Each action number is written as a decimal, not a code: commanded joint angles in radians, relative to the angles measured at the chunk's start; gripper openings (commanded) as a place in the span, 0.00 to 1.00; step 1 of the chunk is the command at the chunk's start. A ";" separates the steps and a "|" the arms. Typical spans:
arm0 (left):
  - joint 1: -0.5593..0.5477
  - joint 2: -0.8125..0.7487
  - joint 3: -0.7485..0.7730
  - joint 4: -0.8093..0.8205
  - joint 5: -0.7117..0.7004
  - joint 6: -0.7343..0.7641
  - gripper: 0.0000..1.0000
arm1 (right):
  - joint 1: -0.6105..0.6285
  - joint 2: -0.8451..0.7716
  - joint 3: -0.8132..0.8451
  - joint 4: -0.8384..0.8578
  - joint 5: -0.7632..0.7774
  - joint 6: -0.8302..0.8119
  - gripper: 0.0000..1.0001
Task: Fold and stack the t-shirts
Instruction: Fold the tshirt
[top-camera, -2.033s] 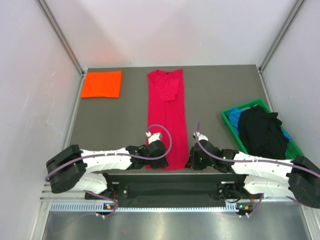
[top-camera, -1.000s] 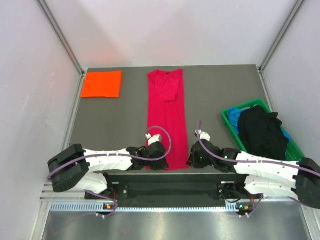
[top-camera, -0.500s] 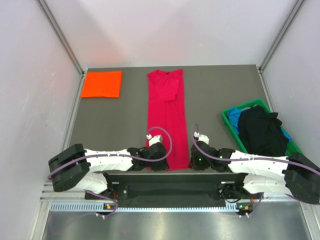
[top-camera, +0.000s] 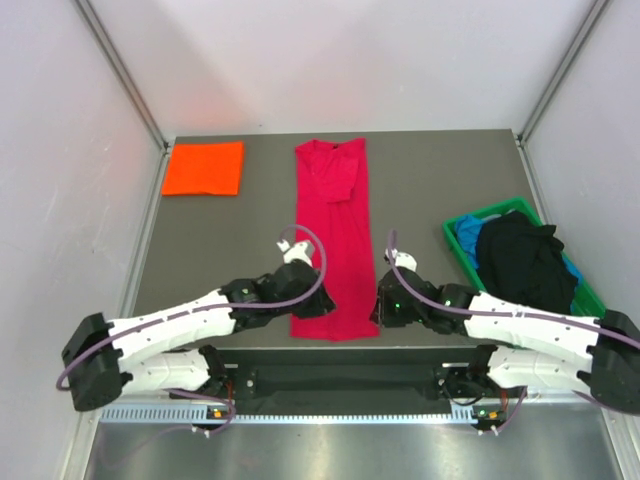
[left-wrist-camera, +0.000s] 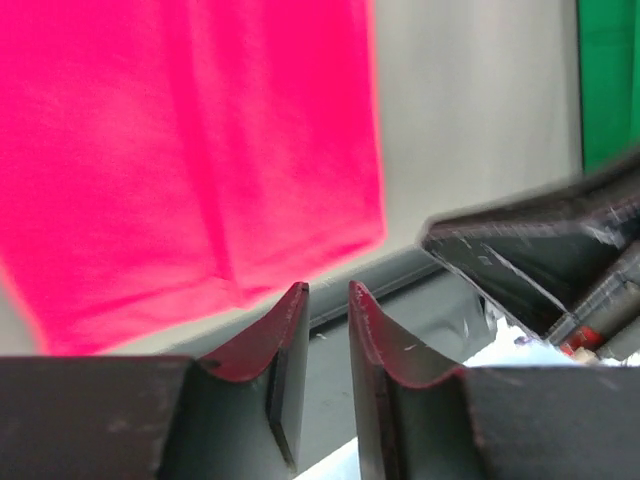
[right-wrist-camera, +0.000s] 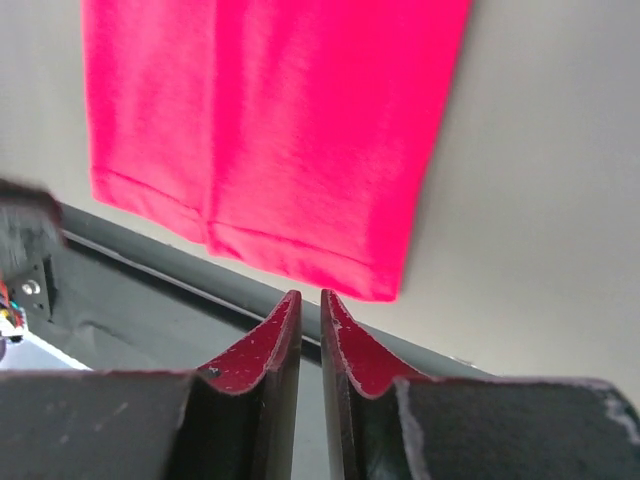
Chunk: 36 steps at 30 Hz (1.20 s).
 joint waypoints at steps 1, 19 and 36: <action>0.130 -0.056 -0.063 -0.100 0.055 0.087 0.26 | -0.004 0.041 0.091 0.005 -0.006 -0.026 0.14; 0.230 0.006 -0.287 -0.060 0.169 0.061 0.16 | -0.005 0.126 0.093 0.088 -0.062 -0.057 0.14; 0.284 -0.090 -0.135 -0.196 0.113 0.147 0.34 | -0.064 0.034 -0.004 0.052 -0.079 -0.054 0.26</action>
